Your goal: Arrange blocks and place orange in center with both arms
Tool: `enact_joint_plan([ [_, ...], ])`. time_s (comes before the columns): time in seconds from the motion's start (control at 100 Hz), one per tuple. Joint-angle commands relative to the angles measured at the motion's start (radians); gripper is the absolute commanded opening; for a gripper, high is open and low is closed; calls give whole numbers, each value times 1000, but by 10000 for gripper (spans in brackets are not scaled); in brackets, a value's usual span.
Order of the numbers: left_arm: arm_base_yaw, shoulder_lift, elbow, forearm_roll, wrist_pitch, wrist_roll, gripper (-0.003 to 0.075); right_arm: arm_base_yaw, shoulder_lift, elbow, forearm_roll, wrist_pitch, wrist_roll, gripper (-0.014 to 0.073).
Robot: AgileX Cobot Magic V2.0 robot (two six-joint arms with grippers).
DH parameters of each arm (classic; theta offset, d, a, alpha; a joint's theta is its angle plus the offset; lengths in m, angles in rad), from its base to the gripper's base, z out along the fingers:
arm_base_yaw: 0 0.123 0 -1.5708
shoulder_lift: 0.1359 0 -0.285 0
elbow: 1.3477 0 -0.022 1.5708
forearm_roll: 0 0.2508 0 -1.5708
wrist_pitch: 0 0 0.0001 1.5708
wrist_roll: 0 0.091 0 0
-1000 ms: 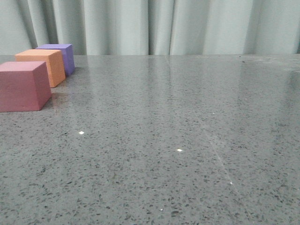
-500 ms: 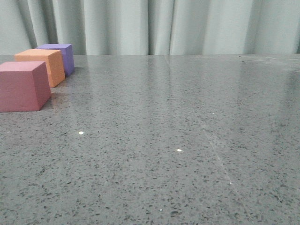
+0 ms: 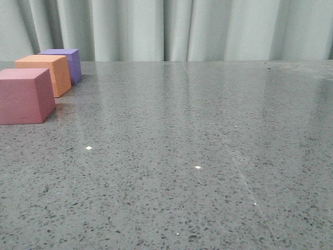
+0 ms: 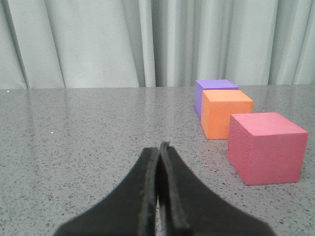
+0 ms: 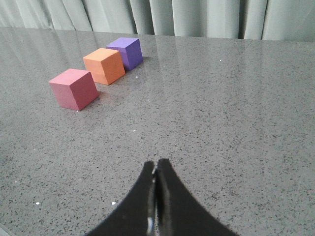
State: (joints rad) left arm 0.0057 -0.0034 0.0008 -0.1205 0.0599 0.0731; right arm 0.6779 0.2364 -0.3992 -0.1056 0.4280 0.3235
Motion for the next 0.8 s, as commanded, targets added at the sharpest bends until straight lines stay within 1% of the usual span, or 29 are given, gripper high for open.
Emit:
enact_joint_plan([
  [0.0,7,-36,21,0,-48,-18,-19,-2,9,-25,-18,-85,-9,-122],
  [0.79,-1,-34,21,7,-45,-16,-19,-2,12,-25,-18,-84,-9,-122],
])
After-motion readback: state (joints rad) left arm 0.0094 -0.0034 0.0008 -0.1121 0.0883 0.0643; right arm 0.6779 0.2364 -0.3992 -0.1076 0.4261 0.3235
